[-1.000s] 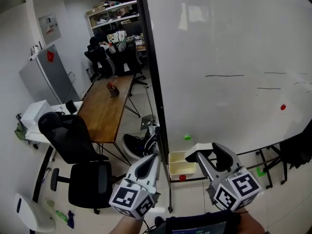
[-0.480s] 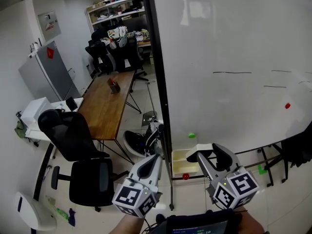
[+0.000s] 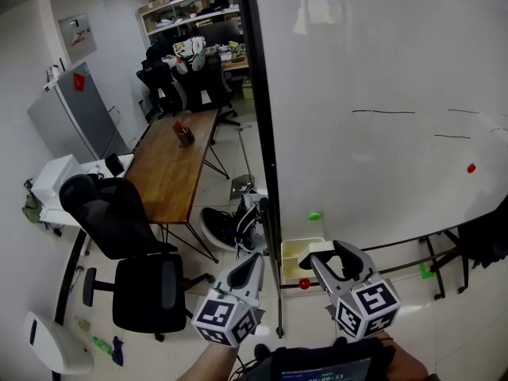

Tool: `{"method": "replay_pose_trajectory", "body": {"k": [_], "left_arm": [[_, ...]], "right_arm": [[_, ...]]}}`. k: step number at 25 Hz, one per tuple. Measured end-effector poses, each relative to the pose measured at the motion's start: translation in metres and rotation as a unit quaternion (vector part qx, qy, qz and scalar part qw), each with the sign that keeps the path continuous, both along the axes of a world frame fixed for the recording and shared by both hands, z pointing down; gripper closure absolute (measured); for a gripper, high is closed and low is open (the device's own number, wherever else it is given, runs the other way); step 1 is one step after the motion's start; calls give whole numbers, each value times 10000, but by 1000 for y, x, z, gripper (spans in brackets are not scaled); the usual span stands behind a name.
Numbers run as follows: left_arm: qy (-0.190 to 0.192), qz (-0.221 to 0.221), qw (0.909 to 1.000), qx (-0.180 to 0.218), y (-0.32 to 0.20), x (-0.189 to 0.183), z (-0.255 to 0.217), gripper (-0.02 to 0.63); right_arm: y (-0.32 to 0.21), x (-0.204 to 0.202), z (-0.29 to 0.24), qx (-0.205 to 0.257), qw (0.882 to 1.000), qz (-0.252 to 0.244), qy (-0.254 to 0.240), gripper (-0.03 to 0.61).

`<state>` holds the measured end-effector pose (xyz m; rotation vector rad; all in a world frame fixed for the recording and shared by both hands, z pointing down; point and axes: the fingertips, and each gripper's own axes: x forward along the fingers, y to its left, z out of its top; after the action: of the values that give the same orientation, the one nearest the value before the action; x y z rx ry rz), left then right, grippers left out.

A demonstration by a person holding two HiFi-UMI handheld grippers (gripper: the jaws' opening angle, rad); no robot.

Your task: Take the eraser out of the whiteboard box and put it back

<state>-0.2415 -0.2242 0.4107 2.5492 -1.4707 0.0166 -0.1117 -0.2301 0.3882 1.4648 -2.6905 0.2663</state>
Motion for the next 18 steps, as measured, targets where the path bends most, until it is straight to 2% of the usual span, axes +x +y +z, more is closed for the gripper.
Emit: {"method": "replay_pose_trajectory", "body": {"k": [10, 18], "left_arm": [[-107, 69, 9989, -461, -10, 3, 55, 588], [-131, 167, 9985, -498, -16, 6, 75, 588]], "right_arm": [[-16, -1, 58, -312, 9994, 71, 154, 339], [-23, -9, 101, -614, 9973, 47, 395, 339]]}}
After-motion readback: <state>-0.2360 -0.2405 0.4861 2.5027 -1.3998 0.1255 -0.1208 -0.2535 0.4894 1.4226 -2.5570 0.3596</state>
